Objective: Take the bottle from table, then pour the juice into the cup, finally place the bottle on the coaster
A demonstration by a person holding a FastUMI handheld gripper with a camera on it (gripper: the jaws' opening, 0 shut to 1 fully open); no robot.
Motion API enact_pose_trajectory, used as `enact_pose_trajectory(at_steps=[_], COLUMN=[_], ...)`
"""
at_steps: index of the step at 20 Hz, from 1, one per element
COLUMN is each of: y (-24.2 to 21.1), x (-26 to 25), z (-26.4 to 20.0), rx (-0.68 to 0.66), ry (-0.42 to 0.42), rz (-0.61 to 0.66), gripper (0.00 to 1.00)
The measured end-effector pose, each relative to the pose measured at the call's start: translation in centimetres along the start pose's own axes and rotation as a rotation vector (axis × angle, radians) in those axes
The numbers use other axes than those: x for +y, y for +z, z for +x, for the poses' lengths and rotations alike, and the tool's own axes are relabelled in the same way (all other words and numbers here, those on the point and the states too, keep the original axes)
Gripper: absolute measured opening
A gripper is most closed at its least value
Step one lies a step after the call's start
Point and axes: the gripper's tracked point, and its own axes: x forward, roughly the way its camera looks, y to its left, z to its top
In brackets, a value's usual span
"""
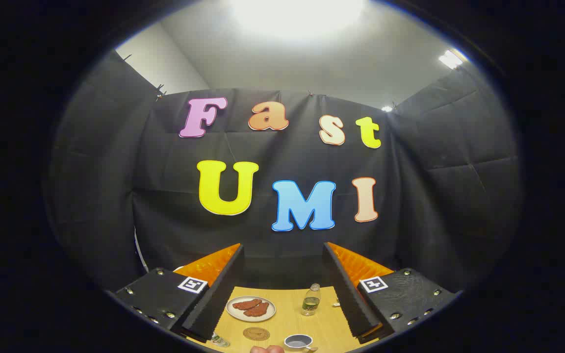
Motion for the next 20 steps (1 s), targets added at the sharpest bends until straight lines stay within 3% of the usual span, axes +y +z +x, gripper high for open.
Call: enact_pose_trajectory(at_steps=[14, 20], y=[-1.2, -7.1], x=[0.6, 4.2], z=[-0.3, -2.2], rx=[-0.035, -0.063], ry=[-0.013, 0.048], rz=[0.002, 0.051], gripper=[0.98, 0.97])
